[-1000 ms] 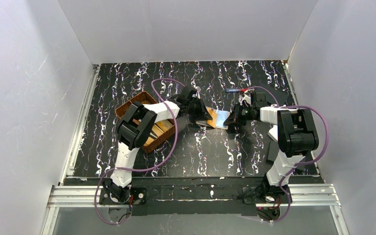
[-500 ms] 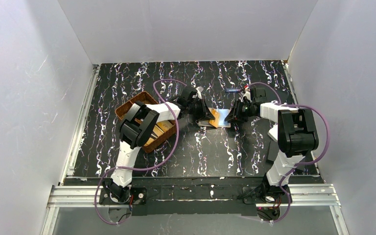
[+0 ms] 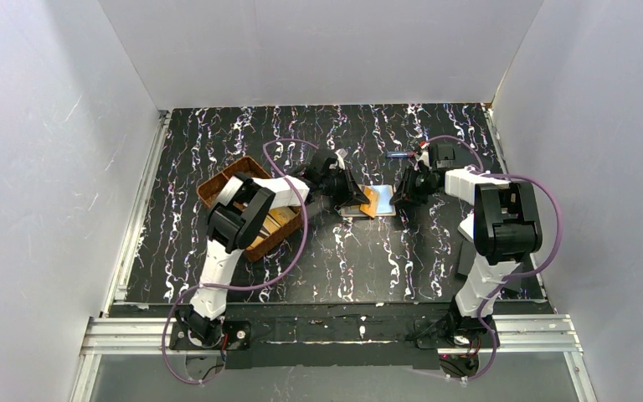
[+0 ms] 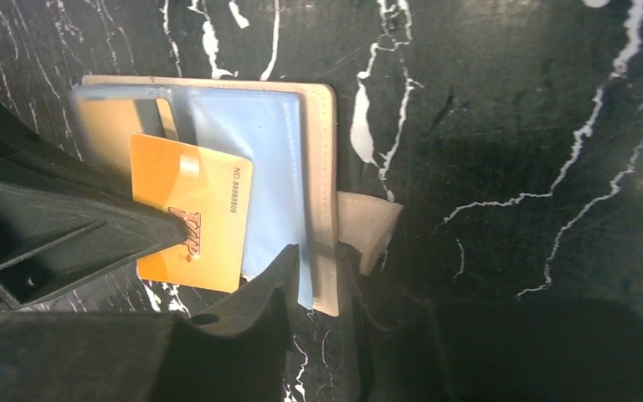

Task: Put the credit cards into the card holder
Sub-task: Insert the credit card into the card holder.

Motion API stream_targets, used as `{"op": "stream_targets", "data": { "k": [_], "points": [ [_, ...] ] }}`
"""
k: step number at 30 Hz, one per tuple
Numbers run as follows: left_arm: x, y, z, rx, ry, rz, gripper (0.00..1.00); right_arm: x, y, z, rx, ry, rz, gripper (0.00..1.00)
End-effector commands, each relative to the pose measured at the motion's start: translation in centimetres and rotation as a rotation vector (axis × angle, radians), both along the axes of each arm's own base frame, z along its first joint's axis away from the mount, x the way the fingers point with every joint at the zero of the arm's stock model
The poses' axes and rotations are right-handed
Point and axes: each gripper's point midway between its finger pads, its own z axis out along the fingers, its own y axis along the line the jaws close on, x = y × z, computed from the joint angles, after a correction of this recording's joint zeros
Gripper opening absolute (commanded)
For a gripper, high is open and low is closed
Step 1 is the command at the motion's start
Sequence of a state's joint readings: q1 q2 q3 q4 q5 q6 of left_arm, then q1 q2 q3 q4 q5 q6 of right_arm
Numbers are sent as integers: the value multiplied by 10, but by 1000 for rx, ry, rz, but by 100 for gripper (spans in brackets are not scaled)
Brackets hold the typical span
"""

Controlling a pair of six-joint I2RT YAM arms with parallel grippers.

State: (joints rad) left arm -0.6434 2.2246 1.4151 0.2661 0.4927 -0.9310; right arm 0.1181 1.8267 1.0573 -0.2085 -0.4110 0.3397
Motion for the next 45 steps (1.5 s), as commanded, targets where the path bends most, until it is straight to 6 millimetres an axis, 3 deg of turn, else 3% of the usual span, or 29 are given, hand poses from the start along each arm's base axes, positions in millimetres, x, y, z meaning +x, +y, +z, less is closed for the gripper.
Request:
{"op": "stream_targets", "data": {
  "k": [1,6,13,35,45],
  "points": [
    [13,0,-11,6,28,69,0,2,3,-7,5,11,17,26],
    [23,-1,-12,-11,36,143,0,-4,5,-13,17,30,19,17],
    [34,1,-8,-3,-1,189,0,-6,6,-14,21,34,26,15],
    [28,20,-19,139,-155,109,0,-6,12,-12,34,32,57,14],
    [33,23,1,139,-194,136,0,-8,13,-13,33,34,66,14]
  ]
}}
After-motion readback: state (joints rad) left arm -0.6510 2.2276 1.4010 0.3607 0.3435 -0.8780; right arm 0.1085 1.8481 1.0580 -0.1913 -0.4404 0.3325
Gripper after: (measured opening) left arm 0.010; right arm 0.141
